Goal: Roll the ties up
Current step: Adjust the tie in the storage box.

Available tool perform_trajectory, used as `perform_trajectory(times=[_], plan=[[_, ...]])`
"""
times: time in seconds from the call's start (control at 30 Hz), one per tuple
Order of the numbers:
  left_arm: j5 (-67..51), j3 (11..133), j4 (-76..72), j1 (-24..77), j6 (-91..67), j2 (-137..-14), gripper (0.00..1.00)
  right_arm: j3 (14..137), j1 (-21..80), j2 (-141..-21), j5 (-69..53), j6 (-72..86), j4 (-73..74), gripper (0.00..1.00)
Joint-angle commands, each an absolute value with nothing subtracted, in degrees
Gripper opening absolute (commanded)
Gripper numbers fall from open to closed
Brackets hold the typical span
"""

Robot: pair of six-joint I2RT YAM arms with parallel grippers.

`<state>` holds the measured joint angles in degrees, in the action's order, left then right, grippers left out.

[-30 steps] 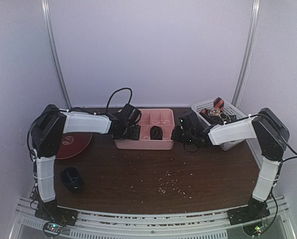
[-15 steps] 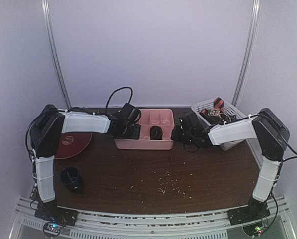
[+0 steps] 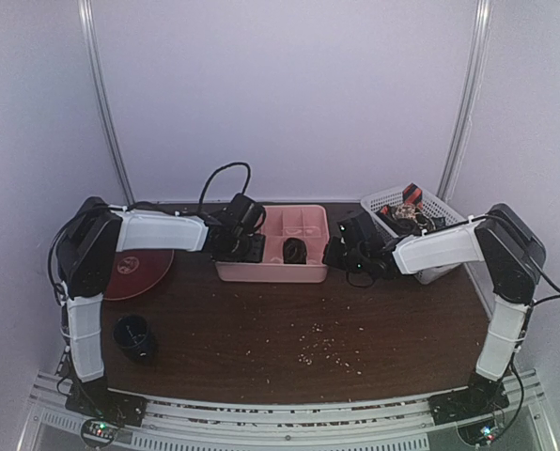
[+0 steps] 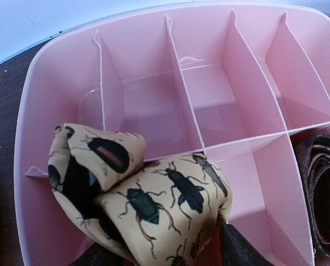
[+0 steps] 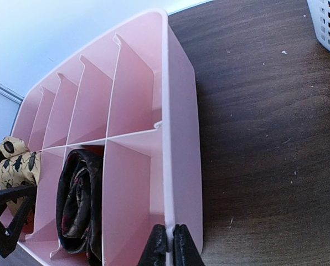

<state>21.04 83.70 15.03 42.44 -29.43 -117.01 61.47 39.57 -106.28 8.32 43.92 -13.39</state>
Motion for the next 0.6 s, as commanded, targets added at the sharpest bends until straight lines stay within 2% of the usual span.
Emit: perform_trajectory(times=[0.0,0.3,0.57], plan=[[21.19,85.37,11.34,41.95,-28.7,-118.57,0.61,59.63,41.04,-106.57,4.75,42.23,-9.47,0.0],[22.78,88.09,11.57,41.79,-29.15,-121.3,0.61,59.43,41.05,-106.63,4.53,42.03,-9.76,0.0],[26.62,87.72,11.98,41.71,-30.69,-121.72,0.52,59.28,41.05,-107.05,4.56,41.23,-9.62,0.0]])
